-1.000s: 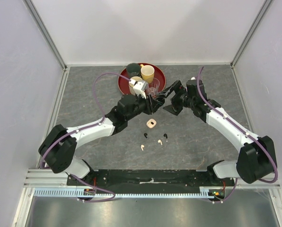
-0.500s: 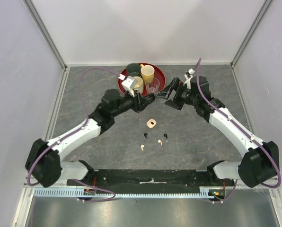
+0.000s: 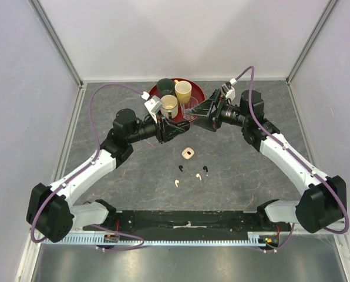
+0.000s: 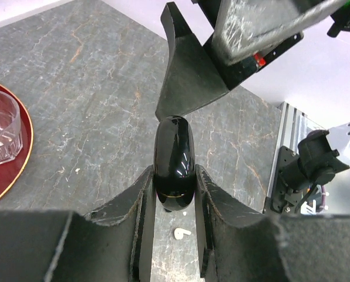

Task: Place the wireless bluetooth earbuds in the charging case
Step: Pick up the charging case at the center of the board.

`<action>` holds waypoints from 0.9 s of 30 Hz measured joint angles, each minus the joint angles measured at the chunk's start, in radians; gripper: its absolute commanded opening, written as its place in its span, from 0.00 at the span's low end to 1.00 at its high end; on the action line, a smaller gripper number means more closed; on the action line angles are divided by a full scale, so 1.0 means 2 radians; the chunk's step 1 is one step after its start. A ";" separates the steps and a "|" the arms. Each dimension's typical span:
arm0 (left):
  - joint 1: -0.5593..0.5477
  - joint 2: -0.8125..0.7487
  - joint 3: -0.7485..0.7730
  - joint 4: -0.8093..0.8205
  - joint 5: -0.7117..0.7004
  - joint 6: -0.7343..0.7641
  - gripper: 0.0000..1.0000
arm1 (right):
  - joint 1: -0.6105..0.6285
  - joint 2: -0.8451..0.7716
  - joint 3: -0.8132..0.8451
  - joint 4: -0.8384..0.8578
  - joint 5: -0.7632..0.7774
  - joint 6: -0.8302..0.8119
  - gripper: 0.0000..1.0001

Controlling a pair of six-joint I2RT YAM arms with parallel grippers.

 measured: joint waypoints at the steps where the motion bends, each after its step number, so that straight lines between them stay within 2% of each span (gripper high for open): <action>1: 0.000 0.000 -0.002 0.000 0.003 0.003 0.02 | 0.000 0.000 0.000 0.004 -0.005 0.016 0.97; 9: 0.000 0.000 -0.003 0.005 0.011 0.017 0.02 | 0.000 0.006 0.000 -0.004 -0.045 0.109 0.91; 17: 0.000 0.000 -0.003 0.028 0.011 0.021 0.02 | 0.000 0.019 -0.001 -0.020 -0.049 0.118 0.86; 20: 0.000 0.000 -0.003 0.037 0.012 0.021 0.02 | 0.000 0.028 -0.001 -0.025 -0.048 0.118 0.82; 21: 0.000 0.000 -0.003 0.039 0.013 0.021 0.02 | 0.001 0.030 -0.001 -0.026 -0.048 0.118 0.78; 27: 0.000 0.005 -0.008 0.047 0.013 0.020 0.02 | 0.006 0.033 -0.001 -0.026 -0.046 0.129 0.75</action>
